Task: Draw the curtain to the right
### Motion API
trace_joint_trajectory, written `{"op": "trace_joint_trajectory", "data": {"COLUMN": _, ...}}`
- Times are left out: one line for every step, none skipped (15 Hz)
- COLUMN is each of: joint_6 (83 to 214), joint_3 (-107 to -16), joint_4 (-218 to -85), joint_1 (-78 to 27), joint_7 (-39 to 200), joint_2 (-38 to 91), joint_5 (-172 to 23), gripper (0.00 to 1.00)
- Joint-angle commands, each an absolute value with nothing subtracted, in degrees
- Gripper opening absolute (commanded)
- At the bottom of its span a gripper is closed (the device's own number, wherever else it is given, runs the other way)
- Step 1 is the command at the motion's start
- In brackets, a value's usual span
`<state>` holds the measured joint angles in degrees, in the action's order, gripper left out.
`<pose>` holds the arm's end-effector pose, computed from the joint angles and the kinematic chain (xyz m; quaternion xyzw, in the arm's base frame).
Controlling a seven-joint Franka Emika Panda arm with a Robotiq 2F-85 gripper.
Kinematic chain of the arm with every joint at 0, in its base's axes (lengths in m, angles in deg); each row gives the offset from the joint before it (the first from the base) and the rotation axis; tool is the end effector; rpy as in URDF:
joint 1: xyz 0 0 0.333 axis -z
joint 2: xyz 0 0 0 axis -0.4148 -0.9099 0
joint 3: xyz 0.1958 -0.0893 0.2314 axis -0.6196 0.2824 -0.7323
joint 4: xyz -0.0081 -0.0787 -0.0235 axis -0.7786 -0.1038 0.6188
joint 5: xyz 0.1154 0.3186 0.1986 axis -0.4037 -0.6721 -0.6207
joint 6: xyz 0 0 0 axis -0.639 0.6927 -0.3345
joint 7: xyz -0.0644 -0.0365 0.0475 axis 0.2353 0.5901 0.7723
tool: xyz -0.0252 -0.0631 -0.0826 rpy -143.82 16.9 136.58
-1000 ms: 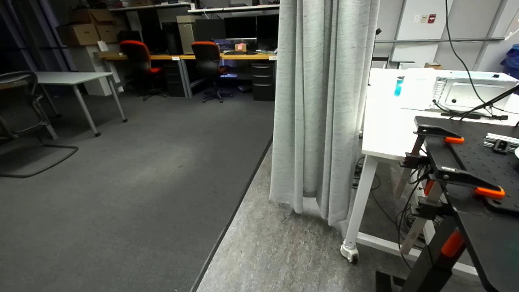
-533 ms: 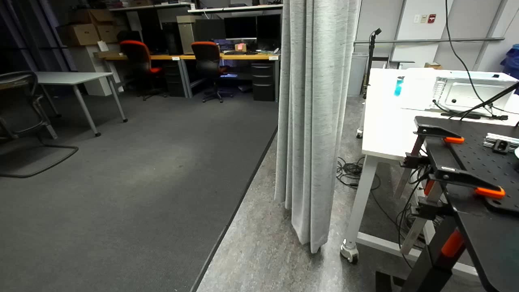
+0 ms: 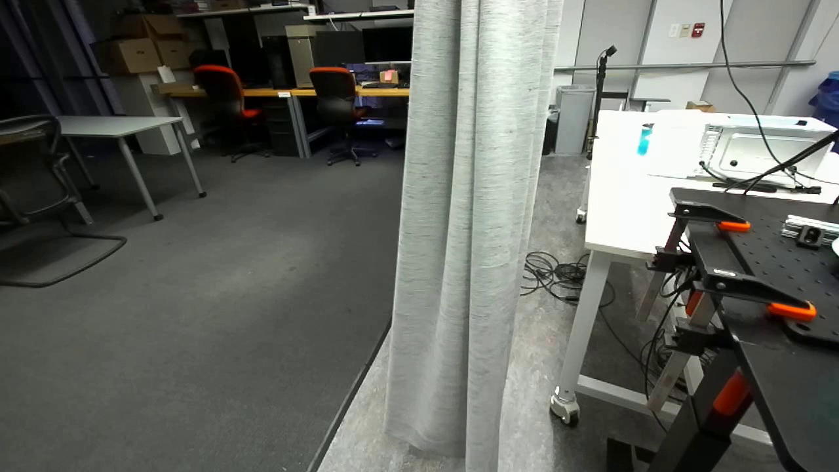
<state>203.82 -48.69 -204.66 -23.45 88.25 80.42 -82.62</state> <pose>0.3601 -0.1603 0.6497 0.7430 -0.1719 0.6468 0.0071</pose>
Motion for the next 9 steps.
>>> {"op": "trace_joint_trajectory", "data": {"joint_6": 200.28, "joint_3": -50.92, "joint_4": -210.03, "joint_1": -21.9, "joint_7": 86.39, "joint_2": 82.19, "joint_5": -82.46, "gripper": 0.01}}
{"op": "trace_joint_trajectory", "data": {"joint_6": 199.2, "joint_3": -51.04, "joint_4": -209.88, "joint_1": -22.8, "joint_7": 85.92, "joint_2": 82.15, "joint_5": -82.78, "gripper": 0.01}}
{"op": "trace_joint_trajectory", "data": {"joint_6": 198.33, "joint_3": -50.89, "joint_4": -209.69, "joint_1": -24.17, "joint_7": 85.23, "joint_2": 82.37, "joint_5": -83.16, "gripper": 0.01}}
{"op": "trace_joint_trajectory", "data": {"joint_6": 198.06, "joint_3": -50.98, "joint_4": -209.34, "joint_1": -25.07, "joint_7": 84.57, "joint_2": 82.12, "joint_5": -83.46, "gripper": 0.01}}
{"op": "trace_joint_trajectory", "data": {"joint_6": 197.46, "joint_3": -51.15, "joint_4": -209.13, "joint_1": -25.66, "joint_7": 84.07, "joint_2": 82.04, "joint_5": -83.57, "gripper": 0.29}}
{"op": "trace_joint_trajectory", "data": {"joint_6": 196.9, "joint_3": -51.26, "joint_4": -209.0, "joint_1": -26.33, "joint_7": 83.58, "joint_2": 81.91, "joint_5": -83.75, "gripper": 0.31}}
{"op": "trace_joint_trajectory", "data": {"joint_6": 194.37, "joint_3": -51.24, "joint_4": -209.41, "joint_1": -26.72, "joint_7": 83.42, "joint_2": 81.63, "joint_5": -84.12, "gripper": 0.36}}
{"op": "trace_joint_trajectory", "data": {"joint_6": 191.27, "joint_3": -51.88, "joint_4": -209.88, "joint_1": -25.96, "joint_7": 83.05, "joint_2": 81.31, "joint_5": -84.46, "gripper": 0.46}}
{"op": "trace_joint_trajectory", "data": {"joint_6": 189.16, "joint_3": -52.36, "joint_4": -210.27, "joint_1": -25.18, "joint_7": 82.88, "joint_2": 80.88, "joint_5": -84.61, "gripper": 0.53}}
